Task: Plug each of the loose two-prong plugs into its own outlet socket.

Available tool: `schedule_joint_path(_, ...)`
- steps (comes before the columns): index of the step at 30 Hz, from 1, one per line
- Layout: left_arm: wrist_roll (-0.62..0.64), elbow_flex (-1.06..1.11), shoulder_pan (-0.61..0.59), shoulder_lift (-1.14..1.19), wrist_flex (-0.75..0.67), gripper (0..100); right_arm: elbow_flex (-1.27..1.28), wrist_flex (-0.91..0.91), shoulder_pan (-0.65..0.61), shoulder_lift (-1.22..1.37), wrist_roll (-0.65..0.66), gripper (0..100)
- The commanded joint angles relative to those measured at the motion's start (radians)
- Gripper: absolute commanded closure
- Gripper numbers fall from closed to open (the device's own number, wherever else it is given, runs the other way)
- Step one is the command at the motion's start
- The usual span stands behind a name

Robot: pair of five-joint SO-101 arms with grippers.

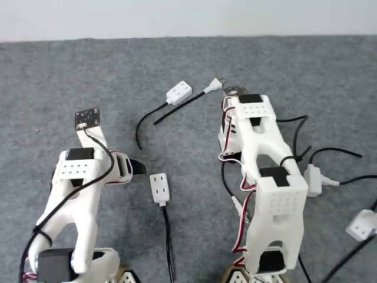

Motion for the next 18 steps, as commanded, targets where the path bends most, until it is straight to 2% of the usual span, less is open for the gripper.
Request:
schedule_joint_path(1, -0.011, -0.010, 0.002, -0.021, -0.015, 64, 0.058, 0.010, -0.018, -0.104, -0.008, 98.8)
schedule_joint_path(8, -0.011, -0.010, 0.002, -0.021, -0.015, 64, 0.502, -0.071, 0.054, -0.487, 0.037, 98.9)
schedule_joint_path(14, -0.011, -0.010, 0.002, -0.021, -0.015, 64, 0.881, -0.154, 0.050, -0.842, 0.084, 98.9)
schedule_joint_path(18, -0.011, -0.010, 0.002, -0.021, -0.015, 64, 1.025, -0.171, 0.035, -0.975, 0.130, 98.9)
